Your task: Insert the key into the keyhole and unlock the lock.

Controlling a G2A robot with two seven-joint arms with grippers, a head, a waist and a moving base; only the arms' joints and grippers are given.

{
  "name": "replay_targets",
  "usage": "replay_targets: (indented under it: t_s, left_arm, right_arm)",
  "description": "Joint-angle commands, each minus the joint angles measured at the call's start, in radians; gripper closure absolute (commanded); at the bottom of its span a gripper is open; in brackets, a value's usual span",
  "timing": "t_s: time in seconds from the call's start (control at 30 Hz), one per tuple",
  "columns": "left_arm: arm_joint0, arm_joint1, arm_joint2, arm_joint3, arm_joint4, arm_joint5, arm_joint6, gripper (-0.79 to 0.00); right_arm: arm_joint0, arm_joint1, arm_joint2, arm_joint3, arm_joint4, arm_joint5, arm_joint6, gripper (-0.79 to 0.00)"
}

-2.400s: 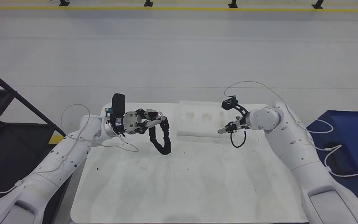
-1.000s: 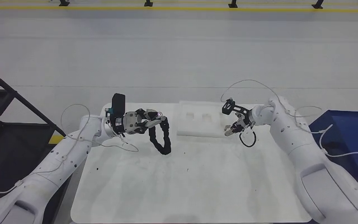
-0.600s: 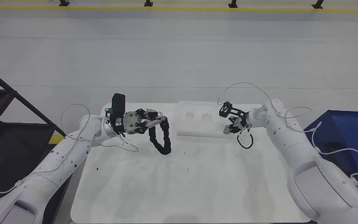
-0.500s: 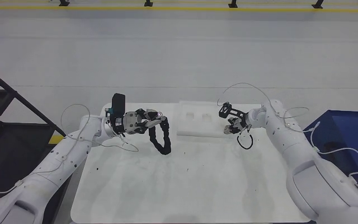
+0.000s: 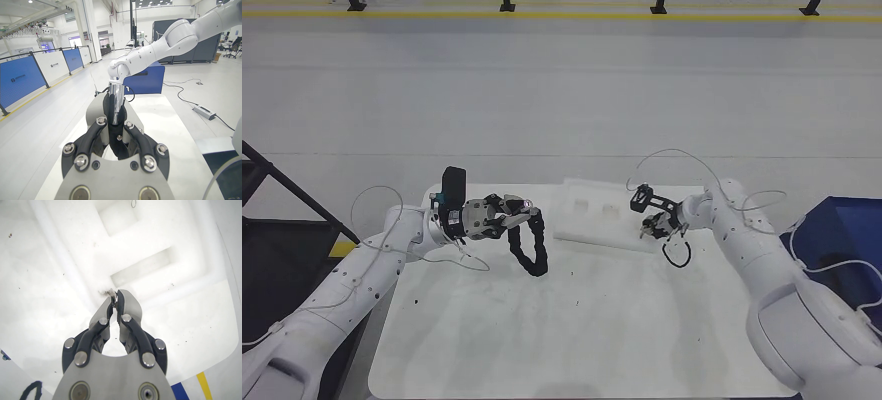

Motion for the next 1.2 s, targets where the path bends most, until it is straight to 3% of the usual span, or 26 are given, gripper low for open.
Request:
replay_targets:
  t_s: [0.0, 0.37, 0.67, 1.17]
  left_arm:
    - [0.0, 0.0, 0.0, 0.0, 0.0, 0.0, 0.0, 0.0]
    - [0.0, 0.0, 0.0, 0.0, 0.0, 0.0, 0.0, 0.0]
    - [0.0, 0.0, 0.0, 0.0, 0.0, 0.0, 0.0, 0.0]
    - [0.0, 0.0, 0.0, 0.0, 0.0, 0.0, 0.0, 0.0]
  right_arm:
    - [0.003, -0.002, -0.006, -0.003, -0.015, 0.003, -0.008, 0.0]
    - [0.023, -0.009, -0.035, -0.036, -0.099, 0.047, -0.025, 0.0]
    - [0.019, -0.02, -0.05, -0.123, -0.137, 0.157, 0.094, 0.0]
    - [-0.006, 0.024, 0.055, -0.225, 0.026, 0.183, 0.287, 0.0]
